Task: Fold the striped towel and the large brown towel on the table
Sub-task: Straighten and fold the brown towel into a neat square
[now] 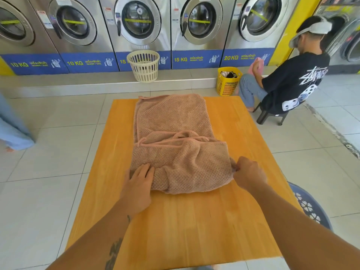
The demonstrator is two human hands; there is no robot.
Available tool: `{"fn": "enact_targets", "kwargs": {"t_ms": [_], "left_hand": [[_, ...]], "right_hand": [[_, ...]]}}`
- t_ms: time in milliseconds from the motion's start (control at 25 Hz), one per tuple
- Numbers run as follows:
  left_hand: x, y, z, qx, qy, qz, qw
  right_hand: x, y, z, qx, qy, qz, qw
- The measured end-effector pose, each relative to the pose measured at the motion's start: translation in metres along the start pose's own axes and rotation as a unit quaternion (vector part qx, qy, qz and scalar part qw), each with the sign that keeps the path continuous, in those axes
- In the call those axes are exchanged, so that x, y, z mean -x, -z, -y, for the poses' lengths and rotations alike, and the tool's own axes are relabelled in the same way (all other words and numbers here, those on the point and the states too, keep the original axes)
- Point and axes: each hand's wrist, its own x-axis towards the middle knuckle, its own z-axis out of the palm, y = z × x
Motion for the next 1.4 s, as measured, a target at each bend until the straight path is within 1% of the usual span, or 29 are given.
{"fn": "enact_targets", "kwargs": {"t_ms": [80, 160, 240, 280, 320, 400, 440, 480, 520, 600, 640, 680, 800, 840, 880, 1000, 1080, 1160, 1200, 1240, 1280, 1320, 1360, 1400], "left_hand": [[0.002, 0.000, 0.006, -0.004, 0.016, 0.017, 1.000], [0.004, 0.002, 0.008, 0.004, 0.039, 0.048, 0.998], [0.004, 0.007, 0.003, 0.009, 0.063, 0.075, 0.995], [0.003, 0.010, -0.002, 0.017, 0.078, 0.076, 0.994], [0.001, 0.012, -0.008, 0.026, 0.086, 0.070, 0.993], [0.000, 0.015, -0.019, 0.021, 0.061, 0.042, 0.997], [0.001, 0.014, -0.025, 0.016, 0.036, 0.037, 0.999], [0.002, 0.012, -0.029, 0.020, 0.020, 0.046, 0.999], [0.002, 0.011, -0.031, 0.027, 0.016, 0.063, 0.998], [-0.002, 0.010, -0.028, 0.029, 0.021, 0.088, 0.995], [-0.005, 0.011, -0.024, 0.027, 0.019, 0.091, 0.995], [-0.007, 0.015, -0.018, 0.027, 0.012, 0.090, 0.995], [-0.011, 0.025, -0.004, 0.049, -0.019, 0.076, 0.996], [-0.010, 0.028, -0.002, 0.063, -0.029, 0.071, 0.995], [-0.009, 0.030, 0.000, 0.078, -0.036, 0.064, 0.994], [-0.005, 0.030, 0.006, 0.115, -0.045, 0.041, 0.991], [-0.001, 0.026, 0.017, 0.108, -0.040, 0.057, 0.992], [0.007, 0.024, 0.022, 0.089, -0.040, 0.070, 0.993], [0.011, 0.027, 0.021, 0.100, -0.043, 0.067, 0.992], [0.014, 0.036, 0.019, 0.129, -0.039, 0.077, 0.988], [0.014, 0.051, 0.016, 0.165, -0.033, 0.104, 0.980], [0.010, 0.067, 0.015, 0.199, -0.024, 0.151, 0.968], [0.003, 0.082, 0.017, 0.222, -0.018, 0.194, 0.955], [-0.005, 0.096, 0.023, 0.237, -0.009, 0.206, 0.949]], "right_hand": [[0.000, -0.001, 0.002, 0.005, -0.016, -0.006, 1.000], [-0.002, -0.002, -0.002, -0.018, -0.049, -0.011, 0.999], [0.000, -0.005, -0.001, -0.028, -0.049, -0.009, 0.998], [0.003, -0.008, 0.002, -0.025, -0.019, -0.027, 0.999], [0.010, -0.011, 0.007, -0.019, 0.035, -0.055, 0.998], [0.030, -0.023, 0.018, 0.021, 0.190, -0.094, 0.977], [0.041, -0.033, 0.021, 0.064, 0.251, -0.090, 0.962], [0.049, -0.044, 0.023, 0.113, 0.285, -0.071, 0.949], [0.051, -0.054, 0.023, 0.155, 0.288, -0.039, 0.944], [0.038, -0.062, 0.019, 0.195, 0.245, 0.033, 0.949], [0.028, -0.060, 0.018, 0.210, 0.236, 0.047, 0.948], [0.019, -0.056, 0.019, 0.226, 0.244, 0.042, 0.942], [0.009, -0.047, 0.030, 0.275, 0.299, -0.011, 0.914], [0.008, -0.048, 0.035, 0.287, 0.312, -0.007, 0.906], [0.009, -0.049, 0.040, 0.292, 0.318, 0.003, 0.902], [0.001, -0.038, 0.055, 0.266, 0.314, 0.049, 0.910], [-0.006, -0.016, 0.066, 0.218, 0.335, 0.081, 0.913], [-0.005, 0.014, 0.076, 0.183, 0.349, 0.169, 0.903], [-0.003, 0.028, 0.079, 0.174, 0.344, 0.214, 0.897], [-0.001, 0.041, 0.080, 0.166, 0.328, 0.260, 0.893], [0.003, 0.054, 0.082, 0.159, 0.308, 0.306, 0.887], [0.006, 0.065, 0.082, 0.155, 0.290, 0.334, 0.884], [0.007, 0.078, 0.085, 0.148, 0.281, 0.337, 0.886], [0.005, 0.088, 0.088, 0.140, 0.277, 0.315, 0.897]]}}
